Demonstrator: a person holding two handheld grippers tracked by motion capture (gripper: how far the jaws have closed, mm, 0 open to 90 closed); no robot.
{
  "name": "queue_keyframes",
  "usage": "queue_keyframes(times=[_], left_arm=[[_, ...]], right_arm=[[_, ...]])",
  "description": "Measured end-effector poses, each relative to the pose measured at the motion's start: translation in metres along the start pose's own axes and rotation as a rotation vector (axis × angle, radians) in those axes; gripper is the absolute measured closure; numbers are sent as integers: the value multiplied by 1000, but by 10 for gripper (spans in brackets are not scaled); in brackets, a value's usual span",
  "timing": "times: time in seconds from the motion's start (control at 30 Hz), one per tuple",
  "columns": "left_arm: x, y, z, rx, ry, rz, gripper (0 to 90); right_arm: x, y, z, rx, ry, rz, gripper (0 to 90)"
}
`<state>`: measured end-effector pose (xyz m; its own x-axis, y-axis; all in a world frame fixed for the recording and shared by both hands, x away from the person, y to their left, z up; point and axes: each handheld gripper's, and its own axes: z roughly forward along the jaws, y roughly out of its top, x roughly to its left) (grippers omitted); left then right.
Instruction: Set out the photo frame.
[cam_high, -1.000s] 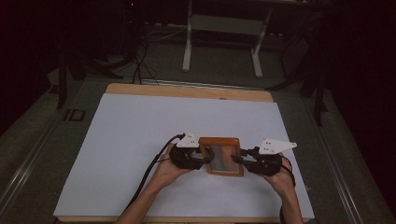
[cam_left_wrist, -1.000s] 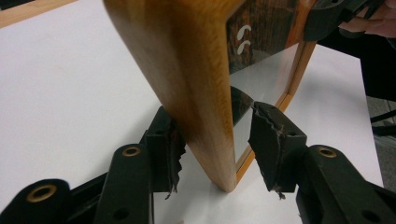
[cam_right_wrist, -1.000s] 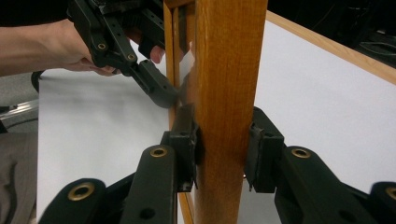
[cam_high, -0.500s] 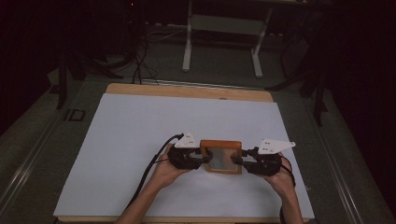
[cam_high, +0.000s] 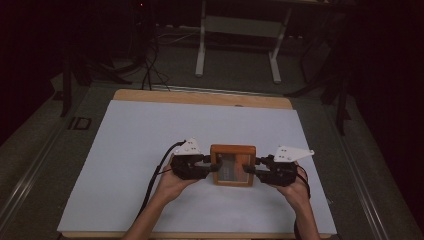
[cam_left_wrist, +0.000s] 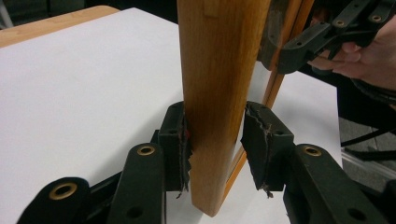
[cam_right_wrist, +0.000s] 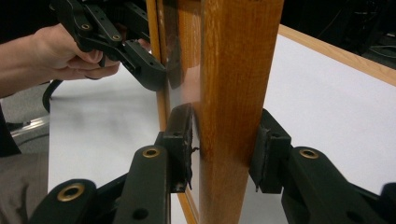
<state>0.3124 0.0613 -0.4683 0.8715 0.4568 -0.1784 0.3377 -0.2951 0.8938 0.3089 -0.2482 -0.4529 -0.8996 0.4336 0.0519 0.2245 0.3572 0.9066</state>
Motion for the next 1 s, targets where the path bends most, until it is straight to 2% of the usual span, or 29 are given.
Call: queue_keyframes(times=[0.47, 0.73, 1.0], left_arm=[[8, -3, -20, 23, 34, -46, 615], [12, -3, -28, 32, 47, -69, 614], [21, -6, -43, 40, 57, -99, 605]], right_arm=[[4, 7, 23, -11, 24, 38, 631], [6, 10, 33, -18, 21, 60, 621], [13, 21, 50, -2, 14, 78, 617]])
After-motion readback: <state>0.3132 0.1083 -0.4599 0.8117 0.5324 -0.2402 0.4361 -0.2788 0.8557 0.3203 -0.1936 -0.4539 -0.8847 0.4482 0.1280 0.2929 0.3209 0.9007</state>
